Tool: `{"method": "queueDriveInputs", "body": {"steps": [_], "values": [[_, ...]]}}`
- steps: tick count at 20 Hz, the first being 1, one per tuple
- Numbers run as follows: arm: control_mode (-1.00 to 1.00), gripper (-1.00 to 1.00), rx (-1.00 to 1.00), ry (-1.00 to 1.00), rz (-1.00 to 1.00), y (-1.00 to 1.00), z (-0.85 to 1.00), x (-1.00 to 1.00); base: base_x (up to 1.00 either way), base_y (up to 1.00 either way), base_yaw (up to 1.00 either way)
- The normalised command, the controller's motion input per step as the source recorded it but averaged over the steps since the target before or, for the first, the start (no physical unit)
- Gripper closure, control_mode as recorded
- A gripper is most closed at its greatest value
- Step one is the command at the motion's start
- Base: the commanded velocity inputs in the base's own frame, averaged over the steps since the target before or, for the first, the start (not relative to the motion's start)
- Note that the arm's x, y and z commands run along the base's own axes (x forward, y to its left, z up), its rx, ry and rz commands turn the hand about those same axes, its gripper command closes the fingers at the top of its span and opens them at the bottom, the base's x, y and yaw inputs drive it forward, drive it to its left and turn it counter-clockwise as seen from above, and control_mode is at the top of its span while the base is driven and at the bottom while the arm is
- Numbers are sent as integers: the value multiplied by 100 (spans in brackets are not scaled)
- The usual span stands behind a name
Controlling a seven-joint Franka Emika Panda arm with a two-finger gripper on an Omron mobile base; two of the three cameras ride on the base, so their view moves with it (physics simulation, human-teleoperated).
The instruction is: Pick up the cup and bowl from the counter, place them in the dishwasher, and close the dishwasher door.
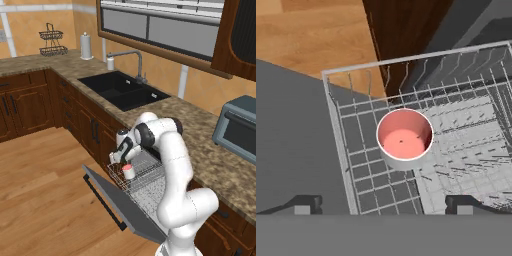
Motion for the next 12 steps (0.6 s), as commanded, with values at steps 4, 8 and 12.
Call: {"method": "queueDriveInputs", "body": {"steps": [4,8,12], "values": [[-100,-100,4,-21,0,-16,100,-72,0,0,0],[-100,-100,0,-1,0,-4,100,-8,0,0,0],[-100,-100,1,8,-2,-21,100,0,0,0,0]]}}
